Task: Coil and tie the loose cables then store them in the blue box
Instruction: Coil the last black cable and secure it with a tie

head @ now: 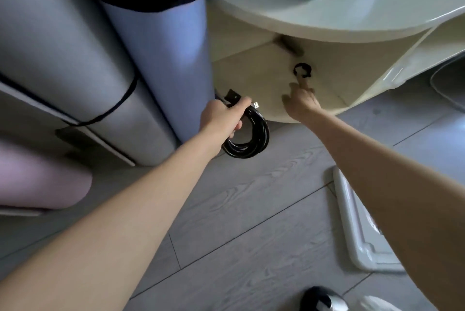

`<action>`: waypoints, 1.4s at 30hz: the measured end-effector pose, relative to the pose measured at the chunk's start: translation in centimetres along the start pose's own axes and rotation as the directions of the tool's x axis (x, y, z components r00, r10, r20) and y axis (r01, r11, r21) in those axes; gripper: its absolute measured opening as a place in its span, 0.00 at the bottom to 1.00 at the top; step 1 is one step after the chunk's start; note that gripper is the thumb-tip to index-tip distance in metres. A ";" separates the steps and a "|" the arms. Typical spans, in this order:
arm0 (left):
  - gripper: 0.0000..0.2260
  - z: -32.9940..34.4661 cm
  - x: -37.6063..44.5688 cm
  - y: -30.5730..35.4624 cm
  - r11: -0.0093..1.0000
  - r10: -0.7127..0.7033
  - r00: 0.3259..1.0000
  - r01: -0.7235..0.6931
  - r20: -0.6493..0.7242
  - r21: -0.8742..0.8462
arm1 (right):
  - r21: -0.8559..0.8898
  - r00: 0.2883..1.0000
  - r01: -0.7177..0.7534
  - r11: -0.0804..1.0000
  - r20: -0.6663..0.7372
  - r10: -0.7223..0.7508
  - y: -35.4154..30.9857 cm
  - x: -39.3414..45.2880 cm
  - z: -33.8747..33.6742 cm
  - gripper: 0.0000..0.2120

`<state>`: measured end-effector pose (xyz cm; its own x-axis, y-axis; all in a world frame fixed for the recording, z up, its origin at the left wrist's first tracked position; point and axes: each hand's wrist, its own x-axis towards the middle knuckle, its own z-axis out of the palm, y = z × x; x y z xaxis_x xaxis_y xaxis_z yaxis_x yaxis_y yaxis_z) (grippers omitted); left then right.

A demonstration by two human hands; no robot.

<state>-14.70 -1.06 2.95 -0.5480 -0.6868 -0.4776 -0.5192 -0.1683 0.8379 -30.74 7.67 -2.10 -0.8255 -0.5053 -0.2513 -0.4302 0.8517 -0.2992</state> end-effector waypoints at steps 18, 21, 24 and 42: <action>0.12 -3.6 -4.6 -0.1 0.991 -0.110 0.985 0.119 -0.131 0.065 | 0.875 0.947 -0.129 0.467 0.249 -0.205 -4.6 -10.0 -4.7 0.05; 0.09 -6.8 -8.1 2.4 0.993 -0.119 0.989 0.118 -0.084 -0.015 | 0.891 0.856 -0.097 0.444 0.302 -0.419 -6.4 -14.6 -9.7 0.07; 0.08 -9.7 -12.6 5.0 0.986 -0.086 0.996 0.088 0.021 -0.141 | 0.905 0.757 -0.101 0.414 0.340 -0.558 -8.5 -19.9 -14.4 0.09; 0.12 -14.2 -25.4 7.1 0.999 -0.022 0.912 0.031 0.411 -0.016 | -0.079 0.682 0.718 0.691 -0.116 -0.722 -11.9 -32.5 -19.3 0.09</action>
<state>4.87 5.15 24.80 -0.7573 -0.3320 -0.5623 -0.5256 -0.2011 0.8266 -5.83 16.69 27.42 -0.2948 -0.9434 0.1519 -0.9193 0.2366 -0.3144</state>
